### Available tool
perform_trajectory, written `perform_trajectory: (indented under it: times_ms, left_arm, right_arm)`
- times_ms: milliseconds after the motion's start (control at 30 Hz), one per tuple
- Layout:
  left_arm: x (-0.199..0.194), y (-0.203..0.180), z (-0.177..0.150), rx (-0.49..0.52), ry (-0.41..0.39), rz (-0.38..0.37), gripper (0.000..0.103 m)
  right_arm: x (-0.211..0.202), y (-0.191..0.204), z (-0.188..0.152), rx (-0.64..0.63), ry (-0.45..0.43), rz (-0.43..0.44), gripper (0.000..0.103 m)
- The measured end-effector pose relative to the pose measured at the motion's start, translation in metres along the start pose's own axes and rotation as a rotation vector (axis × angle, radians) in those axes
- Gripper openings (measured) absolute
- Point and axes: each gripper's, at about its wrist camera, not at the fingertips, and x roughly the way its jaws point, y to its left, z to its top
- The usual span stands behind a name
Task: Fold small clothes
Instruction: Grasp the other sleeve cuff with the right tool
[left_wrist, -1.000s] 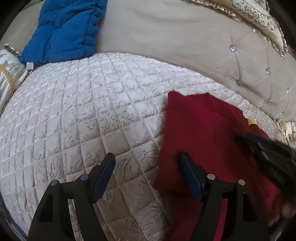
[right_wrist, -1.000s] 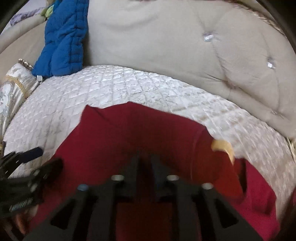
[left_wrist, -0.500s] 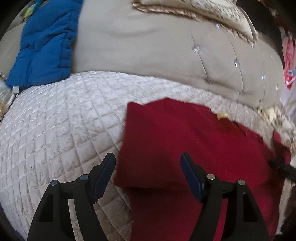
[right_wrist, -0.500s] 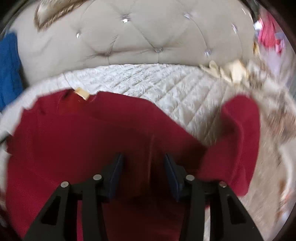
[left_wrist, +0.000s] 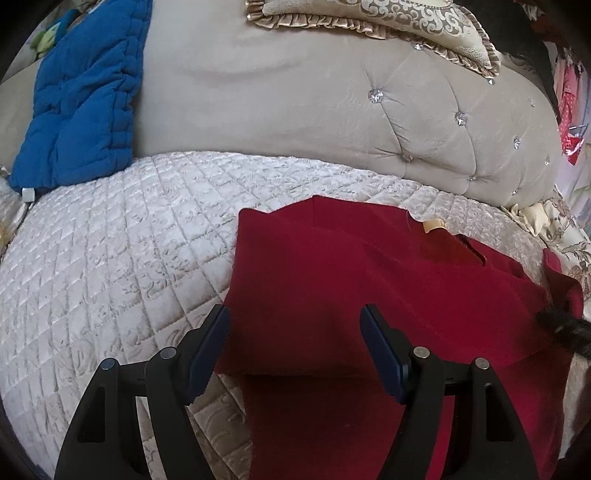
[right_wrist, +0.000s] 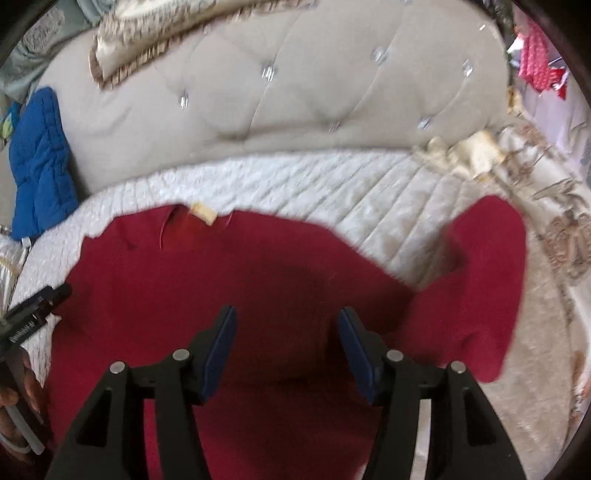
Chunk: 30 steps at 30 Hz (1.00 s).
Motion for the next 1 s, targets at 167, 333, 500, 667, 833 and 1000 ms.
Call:
perform_trajectory:
  times_ms: [167, 333, 500, 667, 833, 1000]
  left_arm:
    - [0.002, 0.003, -0.001, -0.008, 0.008, 0.002, 0.052]
    - [0.002, 0.004, -0.002, -0.018, 0.015, 0.006, 0.052]
    - [0.003, 0.006, -0.001, -0.036, 0.016, -0.001, 0.052]
    - [0.007, 0.005, -0.001, -0.03, 0.024, 0.007, 0.052]
    - [0.013, 0.005, -0.002, -0.016, 0.028, 0.024, 0.052]
    - [0.018, 0.001, -0.004, 0.016, 0.031, 0.046, 0.052]
  right_arm:
    - [-0.013, -0.005, 0.005, 0.009, -0.013, 0.011, 0.06]
    - [-0.047, -0.043, 0.031, 0.039, -0.118, -0.108, 0.078]
    - [-0.048, -0.117, 0.053, 0.165, -0.113, -0.272, 0.08]
    - [-0.038, -0.182, 0.041, 0.363, -0.085, -0.269, 0.08]
    - [-0.022, -0.176, 0.048, 0.375, -0.102, -0.176, 0.08]
    - [0.04, -0.164, 0.068, 0.321, 0.052, -0.201, 0.076]
